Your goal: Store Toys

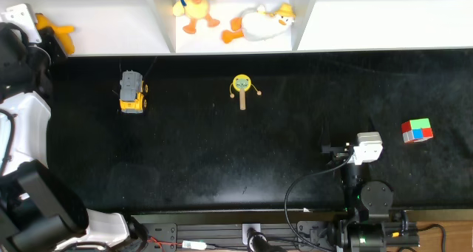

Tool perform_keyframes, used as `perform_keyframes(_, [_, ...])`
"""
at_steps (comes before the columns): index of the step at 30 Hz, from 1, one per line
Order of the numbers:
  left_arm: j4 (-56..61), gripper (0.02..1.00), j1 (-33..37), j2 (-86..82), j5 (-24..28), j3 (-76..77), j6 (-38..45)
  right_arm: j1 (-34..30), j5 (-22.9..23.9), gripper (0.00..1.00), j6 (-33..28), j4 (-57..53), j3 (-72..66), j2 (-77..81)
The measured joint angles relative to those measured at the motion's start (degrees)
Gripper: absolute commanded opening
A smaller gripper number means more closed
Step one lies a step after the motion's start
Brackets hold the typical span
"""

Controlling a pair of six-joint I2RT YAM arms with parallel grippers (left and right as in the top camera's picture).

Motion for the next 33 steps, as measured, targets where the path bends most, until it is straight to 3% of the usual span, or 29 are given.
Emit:
perform_keyframes(7, [0.79, 0.599, -0.13, 0.55, 0.26, 0.13, 0.09, 0.0, 0.0, 0.993, 0.02, 0.02, 0.0, 0.0])
perform_keyframes(15, [0.55, 0.998, -0.26, 1.18, 0.31, 0.13, -0.04, 0.0, 0.0, 0.998, 0.02, -0.02, 0.0, 0.0])
perform_keyframes(33, [-8.63, 0.998, -0.26, -6.19, -0.33, 0.13, 0.11, 0.0, 0.0, 0.996, 0.0, 0.04, 0.0, 0.0])
